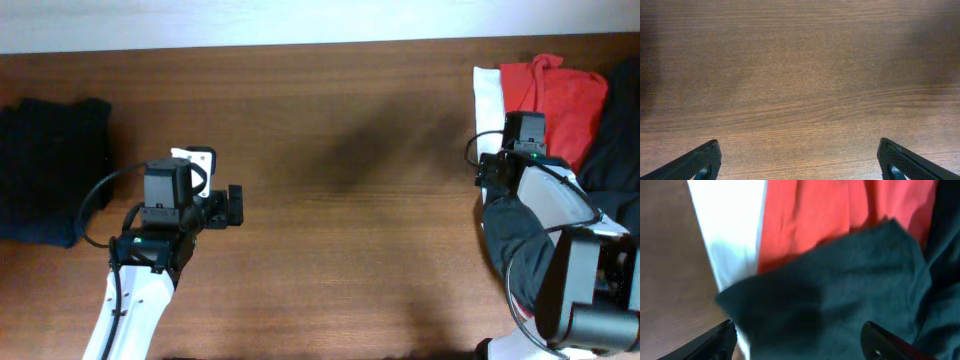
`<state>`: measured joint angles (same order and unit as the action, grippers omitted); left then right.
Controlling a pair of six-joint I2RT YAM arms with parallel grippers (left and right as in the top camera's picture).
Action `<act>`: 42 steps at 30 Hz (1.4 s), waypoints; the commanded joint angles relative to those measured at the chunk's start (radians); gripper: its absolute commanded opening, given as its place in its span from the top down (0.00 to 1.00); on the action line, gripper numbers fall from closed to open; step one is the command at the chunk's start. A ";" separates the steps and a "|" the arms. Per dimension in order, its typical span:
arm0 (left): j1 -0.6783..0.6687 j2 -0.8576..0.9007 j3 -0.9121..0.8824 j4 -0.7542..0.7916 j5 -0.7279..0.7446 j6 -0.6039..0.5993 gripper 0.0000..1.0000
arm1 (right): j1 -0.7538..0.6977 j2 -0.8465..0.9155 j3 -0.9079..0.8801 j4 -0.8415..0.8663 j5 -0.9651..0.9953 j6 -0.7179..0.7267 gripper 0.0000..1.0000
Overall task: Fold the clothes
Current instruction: 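Grasp the dark green NIKE shirt with both grippers and pull it left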
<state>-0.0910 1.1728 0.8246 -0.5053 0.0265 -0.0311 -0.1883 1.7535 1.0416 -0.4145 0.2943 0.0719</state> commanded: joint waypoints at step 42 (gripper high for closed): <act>-0.007 0.066 0.020 0.082 0.325 -0.007 0.01 | 0.251 0.070 1.085 -0.890 -0.245 -0.007 0.01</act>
<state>-0.0910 1.1816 0.8249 -0.4324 0.1730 -0.0307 0.1349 1.8606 2.1128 -1.2411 -0.0246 0.0345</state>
